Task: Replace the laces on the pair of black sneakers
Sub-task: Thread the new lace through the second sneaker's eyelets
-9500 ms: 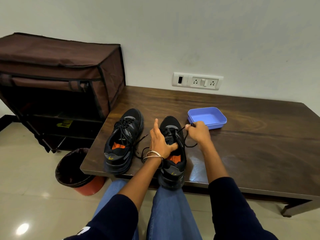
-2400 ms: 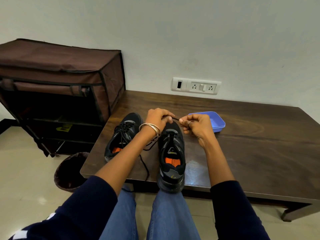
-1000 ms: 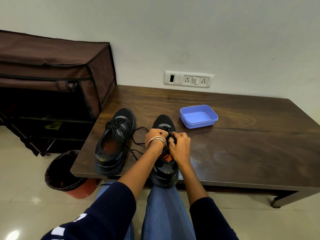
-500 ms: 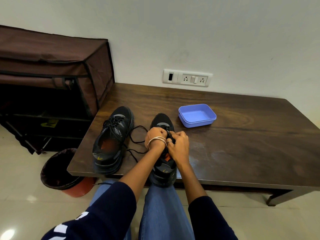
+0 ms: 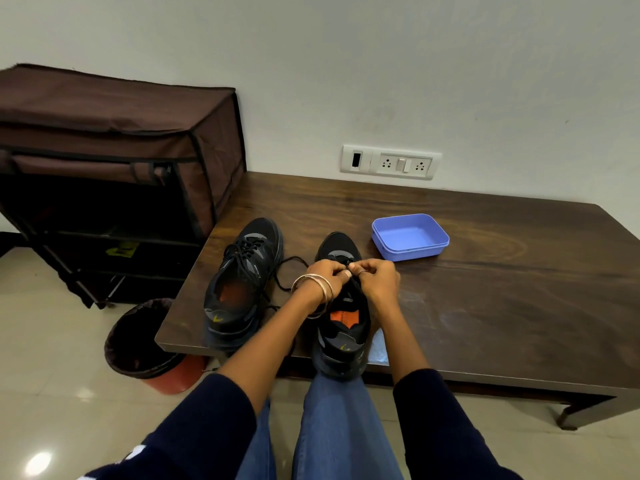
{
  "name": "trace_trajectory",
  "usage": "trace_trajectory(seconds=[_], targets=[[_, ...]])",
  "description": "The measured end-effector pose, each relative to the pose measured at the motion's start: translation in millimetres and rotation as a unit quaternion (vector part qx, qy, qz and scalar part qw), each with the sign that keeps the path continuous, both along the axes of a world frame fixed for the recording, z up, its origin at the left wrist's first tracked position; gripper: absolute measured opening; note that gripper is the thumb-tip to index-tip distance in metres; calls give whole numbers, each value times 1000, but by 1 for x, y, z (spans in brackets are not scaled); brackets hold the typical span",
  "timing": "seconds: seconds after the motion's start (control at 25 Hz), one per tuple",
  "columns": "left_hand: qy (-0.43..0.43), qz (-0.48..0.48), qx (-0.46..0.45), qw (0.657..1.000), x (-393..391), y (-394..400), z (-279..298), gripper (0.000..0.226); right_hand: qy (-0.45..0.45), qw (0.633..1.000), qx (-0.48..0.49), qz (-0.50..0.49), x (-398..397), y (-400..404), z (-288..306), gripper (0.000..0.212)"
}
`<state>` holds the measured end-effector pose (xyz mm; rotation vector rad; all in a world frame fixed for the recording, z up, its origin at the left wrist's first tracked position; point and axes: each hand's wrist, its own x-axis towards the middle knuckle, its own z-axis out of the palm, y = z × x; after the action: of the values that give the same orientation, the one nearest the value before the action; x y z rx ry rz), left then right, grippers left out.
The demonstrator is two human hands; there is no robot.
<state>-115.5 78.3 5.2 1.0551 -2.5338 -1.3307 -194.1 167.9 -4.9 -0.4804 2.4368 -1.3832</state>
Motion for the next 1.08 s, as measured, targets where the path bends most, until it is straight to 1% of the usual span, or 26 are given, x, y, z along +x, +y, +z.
trace_trajectory(seconds=[0.08, 0.12, 0.16, 0.24, 0.28, 0.32, 0.36, 0.4, 0.44, 0.48, 0.52, 0.56, 0.6, 0.64, 0.68, 0.72, 0.76, 0.8, 0.84, 0.88, 0.92, 0.96, 1.0, 1.04, 1.08], targets=[[15, -21, 14, 1000, 6, -5, -6, 49, 5, 999, 48, -15, -1, -6, 8, 21], [11, -23, -11, 1000, 9, -7, -8, 60, 5, 997, 74, -12, -2, -7, 9, 20], [-13, -26, -65, 997, 11, -8, -10, 67, 7, 995, 96, -3, -4, -7, 9, 19], [-58, -12, -176, 983, 14, -2, -8, 68, 12, 996, 93, -8, -4, -5, 9, 20], [-60, 5, -201, 978, 15, 0, -5, 67, 0, 999, 40, -32, -4, -2, 14, 21], [-51, 21, -208, 977, 15, 2, -4, 67, -38, 996, -54, -64, -6, 1, 21, 23], [-48, 28, -210, 976, 15, 3, -5, 69, -96, 973, -184, -104, -10, 4, 32, 24], [-51, 27, -209, 976, 15, 3, -8, 72, -149, 925, -321, -139, -15, 10, 43, 25], [-59, 26, -205, 977, 16, 4, -11, 77, -181, 870, -430, -158, -21, 19, 56, 27], [-65, 26, -198, 978, 16, 6, -14, 82, -183, 837, -488, -165, -26, 27, 68, 27], [-69, 29, -190, 979, 16, 6, -16, 86, -151, 841, -493, -162, -31, 35, 78, 26], [-66, 34, -183, 980, 17, 7, -18, 91, -90, 878, -449, -141, -35, 38, 81, 23], [-61, 37, -177, 982, 17, 8, -20, 94, -11, 929, -355, -101, -36, 39, 80, 19], [-55, 40, -168, 983, 18, 8, -21, 97, 67, 972, -222, -40, -36, 38, 72, 15], [-49, 40, -154, 986, 19, 8, -22, 100, 118, 990, -76, 27, -35, 35, 61, 12], [-40, 41, -137, 989, 19, 9, -22, 103, 132, 986, 57, 80, -32, 33, 47, 15], [-29, 46, -121, 991, 19, 9, -22, 107, 118, 973, 160, 119, -30, 32, 33, 23], [-17, 52, -105, 993, 20, 9, -22, 112, 100, 961, 216, 140, -27, 30, 21, 26], [-6, 59, -92, 994, 20, 10, -21, 116, 87, 959, 233, 136, -22, 28, 15, 21], [3, 65, -85, 994, 20, 10, -22, 120, 80, 968, 205, 119, -19, 26, 12, 14], [8, 69, -85, 994, 20, 10, -22, 122, 71, 983, 139, 97, -16, 25, 15, 11], [12, 73, -89, 993, 20, 10, -23, 123, 49, 995, 33, 76, -14, 25, 20, 12], [11, 74, -92, 993, 20, 10, -23, 124, 14, 993, -101, 54, -10, 26, 31, 16], [9, 74, -97, 992, 19, 10, -24, 124, -33, 969, -245, 31, -11, 28, 45, 21], [5, 73, -102, 992, 19, 10, -26, 123, -90, 923, -375, 17, -11, 30, 61, 25]])
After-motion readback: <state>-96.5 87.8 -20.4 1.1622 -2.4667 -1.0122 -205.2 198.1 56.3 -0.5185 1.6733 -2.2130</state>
